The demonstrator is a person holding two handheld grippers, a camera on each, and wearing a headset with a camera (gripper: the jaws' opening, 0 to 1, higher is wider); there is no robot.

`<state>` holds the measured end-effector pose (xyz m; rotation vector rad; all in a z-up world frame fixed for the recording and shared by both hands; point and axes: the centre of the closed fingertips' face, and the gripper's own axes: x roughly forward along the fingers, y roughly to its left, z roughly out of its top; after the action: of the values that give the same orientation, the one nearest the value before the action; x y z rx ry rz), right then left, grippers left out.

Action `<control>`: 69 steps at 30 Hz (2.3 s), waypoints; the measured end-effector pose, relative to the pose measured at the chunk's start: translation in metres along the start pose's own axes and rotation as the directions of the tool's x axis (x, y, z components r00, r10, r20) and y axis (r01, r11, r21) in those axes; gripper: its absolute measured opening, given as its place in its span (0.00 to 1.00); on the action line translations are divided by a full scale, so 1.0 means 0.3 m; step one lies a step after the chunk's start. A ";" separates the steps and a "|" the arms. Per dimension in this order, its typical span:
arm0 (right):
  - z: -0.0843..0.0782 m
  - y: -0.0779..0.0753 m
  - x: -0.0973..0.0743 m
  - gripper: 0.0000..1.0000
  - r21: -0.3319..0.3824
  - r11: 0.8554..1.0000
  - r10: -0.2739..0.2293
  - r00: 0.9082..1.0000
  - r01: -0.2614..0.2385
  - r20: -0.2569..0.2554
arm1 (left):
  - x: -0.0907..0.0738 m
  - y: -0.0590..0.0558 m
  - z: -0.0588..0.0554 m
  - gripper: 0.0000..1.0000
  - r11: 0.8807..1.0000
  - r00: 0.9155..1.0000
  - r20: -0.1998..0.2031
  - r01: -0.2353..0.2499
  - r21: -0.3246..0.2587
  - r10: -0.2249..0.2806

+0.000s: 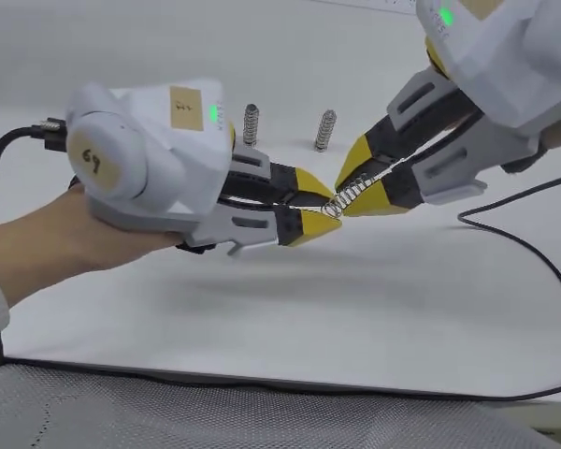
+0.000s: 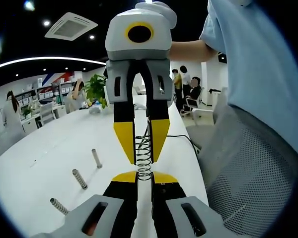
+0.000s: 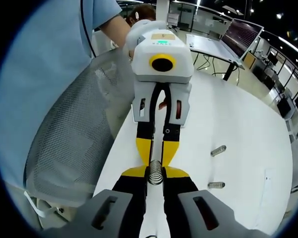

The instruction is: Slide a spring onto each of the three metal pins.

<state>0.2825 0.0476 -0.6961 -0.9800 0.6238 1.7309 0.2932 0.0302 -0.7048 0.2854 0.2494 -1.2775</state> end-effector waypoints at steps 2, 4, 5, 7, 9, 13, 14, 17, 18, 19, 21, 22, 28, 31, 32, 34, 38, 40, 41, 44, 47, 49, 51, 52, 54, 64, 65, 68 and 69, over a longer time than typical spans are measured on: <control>-0.002 -0.002 0.000 0.08 -0.006 1.000 -0.001 1.000 0.001 -0.002 | -0.001 0.002 0.000 0.02 1.000 1.000 0.000 -0.002 0.000 0.002; -0.003 -0.004 0.001 0.08 -0.003 1.000 -0.001 1.000 0.001 -0.005 | -0.001 0.002 0.000 0.02 1.000 1.000 0.000 0.000 -0.002 0.000; -0.003 -0.004 0.000 0.08 -0.001 1.000 -0.001 1.000 0.001 -0.005 | -0.001 0.003 0.000 0.02 1.000 1.000 -0.001 0.000 0.000 0.000; -0.003 -0.004 0.000 0.08 0.006 1.000 -0.001 1.000 0.001 -0.007 | 0.000 0.003 0.000 0.02 1.000 1.000 -0.001 -0.001 -0.002 0.001; -0.005 -0.007 0.000 0.08 0.015 1.000 -0.003 1.000 0.004 -0.010 | 0.000 0.005 -0.001 0.02 1.000 1.000 -0.001 -0.003 -0.002 0.003; -0.005 -0.007 -0.002 0.08 0.024 1.000 -0.004 1.000 0.004 -0.010 | 0.001 0.005 0.001 0.02 1.000 1.000 0.002 -0.005 -0.005 0.005; -0.006 -0.007 -0.002 0.08 0.023 1.000 -0.006 1.000 0.006 -0.012 | 0.001 0.007 0.001 0.02 1.000 1.000 0.002 -0.007 -0.003 0.007; -0.008 -0.006 -0.002 0.08 0.027 1.000 -0.004 1.000 0.005 -0.014 | 0.003 0.005 0.000 0.02 1.000 1.000 0.002 -0.006 -0.007 0.006; -0.009 -0.004 -0.001 0.08 0.026 1.000 -0.004 1.000 0.004 -0.014 | 0.004 0.005 -0.001 0.02 1.000 1.000 0.002 -0.006 -0.008 0.006; -0.009 -0.004 -0.001 0.08 0.027 1.000 -0.003 1.000 0.004 -0.015 | 0.004 0.003 -0.002 0.02 1.000 1.000 0.002 -0.005 -0.014 0.005; -0.009 -0.003 0.000 0.08 0.026 1.000 -0.003 1.000 0.003 -0.015 | 0.004 0.003 -0.003 0.02 1.000 1.000 0.001 -0.006 -0.016 0.006; -0.008 -0.003 0.000 0.08 0.027 1.000 -0.003 1.000 0.004 -0.015 | 0.004 0.003 -0.003 0.02 1.000 1.000 0.001 -0.007 -0.017 0.007; -0.006 -0.004 -0.001 0.08 0.026 1.000 -0.005 1.000 0.006 -0.013 | 0.002 0.007 -0.003 0.03 0.999 1.000 0.005 -0.013 -0.034 0.013; -0.002 -0.004 -0.002 0.08 0.027 1.000 -0.005 1.000 0.006 -0.008 | 0.002 0.010 -0.003 0.04 0.999 1.000 0.008 -0.018 -0.046 0.019; -0.002 -0.004 -0.001 0.08 0.026 1.000 -0.005 1.000 0.005 -0.008 | 0.001 0.011 -0.004 0.05 0.999 1.000 0.008 -0.021 -0.049 0.021; -0.001 -0.006 -0.001 0.08 0.023 1.000 -0.007 1.000 0.007 -0.008 | 0.000 0.012 -0.004 0.07 0.998 1.000 0.010 -0.026 -0.059 0.026; -0.002 -0.005 -0.001 0.08 0.024 1.000 -0.006 1.000 0.006 -0.009 | -0.008 0.013 -0.010 0.10 0.997 0.999 0.013 -0.037 -0.075 0.038; -0.004 -0.004 -0.001 0.08 0.025 1.000 -0.005 1.000 0.005 -0.011 | -0.014 0.016 -0.016 0.13 0.995 0.999 0.015 -0.047 -0.093 0.048; -0.006 -0.004 -0.001 0.08 0.025 1.000 -0.005 1.000 0.005 -0.011 | -0.019 0.022 -0.020 0.16 0.990 0.998 0.022 -0.060 -0.124 0.064; -0.010 -0.005 -0.001 0.08 0.024 1.000 -0.005 1.000 0.005 -0.015 | -0.033 0.034 -0.037 0.25 0.984 0.996 0.017 -0.087 -0.158 0.091; -0.013 -0.006 -0.002 0.08 0.026 1.000 -0.004 1.000 0.004 -0.017 | -0.050 0.044 -0.045 0.32 0.976 0.993 0.017 -0.114 -0.185 0.119; -0.015 -0.006 -0.001 0.08 0.025 1.000 -0.003 1.000 0.004 -0.018 | -0.060 0.052 -0.056 0.37 0.972 0.990 0.011 -0.133 -0.193 0.137; -0.014 -0.007 -0.002 0.08 0.025 1.000 -0.004 1.000 0.004 -0.017 | -0.070 0.061 -0.065 0.43 0.965 0.987 0.004 -0.154 -0.212 0.158; -0.014 -0.009 -0.002 0.08 0.025 1.000 -0.004 1.000 0.004 -0.017 | -0.075 0.065 -0.065 0.44 0.963 0.986 0.007 -0.163 -0.214 0.169; -0.016 -0.009 -0.003 0.08 0.023 1.000 -0.005 1.000 0.005 -0.019 | -0.086 0.074 -0.072 0.47 0.957 0.983 0.001 -0.181 -0.229 0.186; -0.040 -0.024 -0.016 0.08 0.035 0.999 -0.013 1.000 0.014 -0.027 | -0.125 0.104 -0.117 0.64 0.923 0.966 -0.035 -0.254 -0.288 0.255; -0.046 -0.026 -0.019 0.08 0.036 0.999 -0.013 0.999 0.014 -0.029 | -0.129 0.110 -0.119 0.65 0.919 0.963 -0.036 -0.266 -0.290 0.267; -0.058 -0.029 -0.025 0.08 0.039 0.999 -0.015 0.999 0.016 -0.035 | -0.145 0.124 -0.137 0.70 0.906 0.953 -0.056 -0.299 -0.298 0.297; -0.061 -0.030 -0.027 0.08 0.038 0.999 -0.016 0.999 0.017 -0.038 | -0.149 0.127 -0.140 0.72 0.902 0.951 -0.057 -0.305 -0.306 0.302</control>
<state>0.2982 0.0323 -0.6987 -0.9900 0.6692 1.6834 0.3167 0.0951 -0.7265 0.0535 0.3936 -0.9101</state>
